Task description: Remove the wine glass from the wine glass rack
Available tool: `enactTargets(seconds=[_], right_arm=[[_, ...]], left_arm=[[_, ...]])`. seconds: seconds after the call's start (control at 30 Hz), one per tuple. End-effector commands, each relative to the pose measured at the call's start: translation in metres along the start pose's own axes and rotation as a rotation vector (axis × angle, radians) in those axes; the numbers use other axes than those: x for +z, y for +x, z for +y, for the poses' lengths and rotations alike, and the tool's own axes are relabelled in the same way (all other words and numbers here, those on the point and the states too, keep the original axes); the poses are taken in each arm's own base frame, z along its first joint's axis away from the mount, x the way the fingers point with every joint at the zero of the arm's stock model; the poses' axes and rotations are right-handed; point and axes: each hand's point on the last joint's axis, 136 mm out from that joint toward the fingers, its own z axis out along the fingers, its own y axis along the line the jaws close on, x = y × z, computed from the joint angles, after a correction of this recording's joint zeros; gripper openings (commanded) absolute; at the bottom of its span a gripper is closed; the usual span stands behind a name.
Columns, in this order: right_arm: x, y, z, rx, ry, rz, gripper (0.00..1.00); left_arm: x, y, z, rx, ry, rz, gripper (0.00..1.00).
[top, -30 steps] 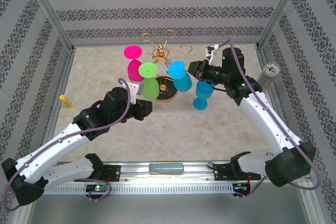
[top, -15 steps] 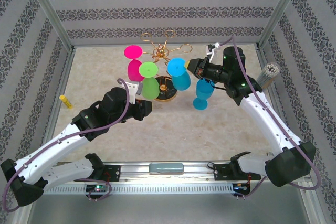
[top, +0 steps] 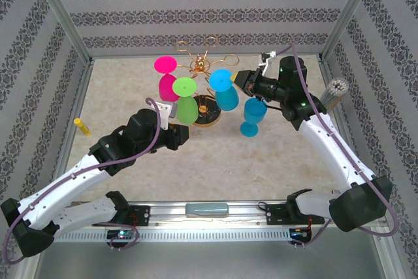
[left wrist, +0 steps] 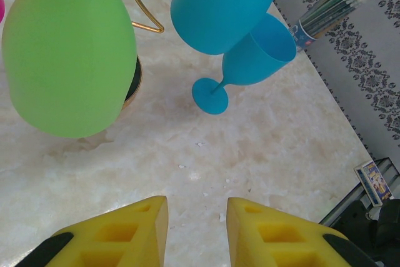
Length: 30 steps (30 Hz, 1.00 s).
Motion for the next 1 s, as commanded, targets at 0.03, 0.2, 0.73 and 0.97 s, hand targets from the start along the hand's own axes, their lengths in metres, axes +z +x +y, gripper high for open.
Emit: enactTargets(seconds=[0.03,0.2,0.73,0.97], right_arm=[[0.000,-0.018,0.019,-0.029,-0.047,-0.041,0.00],[0.004,-0.023,0.021,-0.030,-0.053,-0.043,0.00],[0.000,-0.019,0.033,-0.031,-0.090,-0.037,0.00],[-0.002,-0.017,0.037,-0.032,-0.103,-0.034,0.00]], left_arm=[[-0.003,-0.011,0.000,0.002,0.005,-0.043,0.31],[-0.003,-0.010,-0.001,0.005,0.009,-0.038,0.31],[-0.003,-0.008,0.001,0.005,0.006,-0.039,0.31],[-0.005,-0.009,0.002,0.004,0.000,-0.046,0.31]])
